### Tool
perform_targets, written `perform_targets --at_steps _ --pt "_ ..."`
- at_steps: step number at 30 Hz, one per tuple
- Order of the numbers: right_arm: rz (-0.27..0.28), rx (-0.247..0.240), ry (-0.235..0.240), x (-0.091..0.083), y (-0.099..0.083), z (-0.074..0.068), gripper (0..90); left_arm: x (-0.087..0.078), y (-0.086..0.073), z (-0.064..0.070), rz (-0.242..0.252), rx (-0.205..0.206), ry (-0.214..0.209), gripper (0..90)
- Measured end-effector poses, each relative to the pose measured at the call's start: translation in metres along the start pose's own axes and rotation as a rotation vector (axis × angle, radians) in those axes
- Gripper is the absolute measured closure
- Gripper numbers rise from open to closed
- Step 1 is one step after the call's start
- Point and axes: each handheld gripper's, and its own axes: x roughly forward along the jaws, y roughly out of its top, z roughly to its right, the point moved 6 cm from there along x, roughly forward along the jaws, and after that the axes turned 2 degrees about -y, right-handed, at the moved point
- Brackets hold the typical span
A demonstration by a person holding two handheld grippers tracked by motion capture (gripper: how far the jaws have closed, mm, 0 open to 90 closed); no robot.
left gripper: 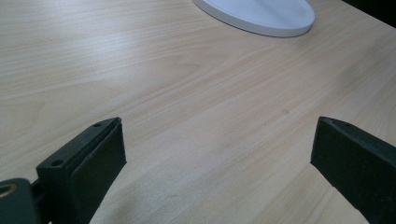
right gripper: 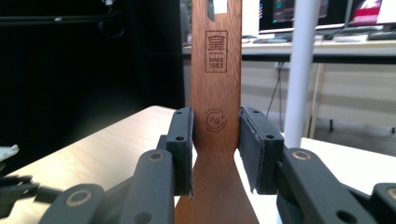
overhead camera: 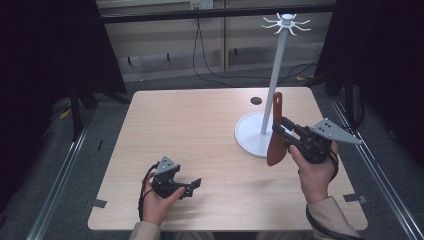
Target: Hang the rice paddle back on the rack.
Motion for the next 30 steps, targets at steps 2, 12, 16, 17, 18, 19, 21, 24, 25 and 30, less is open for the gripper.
perform_targets --at_steps 2,12,16,17,18,19,21,24,25,30 --pt "0.002 -0.003 -0.006 0.001 0.004 0.001 66.8 0.0 0.0 0.0 0.0 0.0 -0.002 3.0" --pt "0.052 -0.009 -0.029 0.002 0.025 0.002 66.8 0.0 0.0 0.0 0.001 -0.003 -0.004 3.2" --pt "0.086 -0.017 -0.046 0.002 0.036 0.004 66.8 0.0 0.0 0.0 -0.001 0.0 -0.003 3.3" --pt "0.091 -0.014 -0.051 0.002 0.038 0.004 66.8 0.0 0.0 0.0 -0.001 0.0 -0.003 3.3" --pt "0.098 -0.015 -0.054 0.002 0.04 0.005 66.8 0.0 0.0 0.0 -0.005 0.006 -0.003 3.3" --pt "0.109 -0.015 -0.058 0.002 0.043 0.005 66.8 0.001 0.0 0.001 -0.009 0.01 -0.007 3.3" --pt "0.116 -0.017 -0.058 0.003 0.045 0.005 66.8 0.001 0.0 0.001 -0.009 0.011 -0.006 3.3" --pt "0.142 -0.018 -0.07 0.003 0.053 0.005 66.8 0.002 0.0 0.002 -0.01 0.009 -0.007 3.3" --pt "0.142 -0.018 -0.07 0.003 0.053 0.005 66.8 0.001 0.0 0.001 -0.01 0.009 -0.008 3.3" --pt "0.17 -0.012 -0.091 0.004 0.063 0.007 66.7 0.001 0.0 0.001 -0.011 0.01 -0.009 3.3"
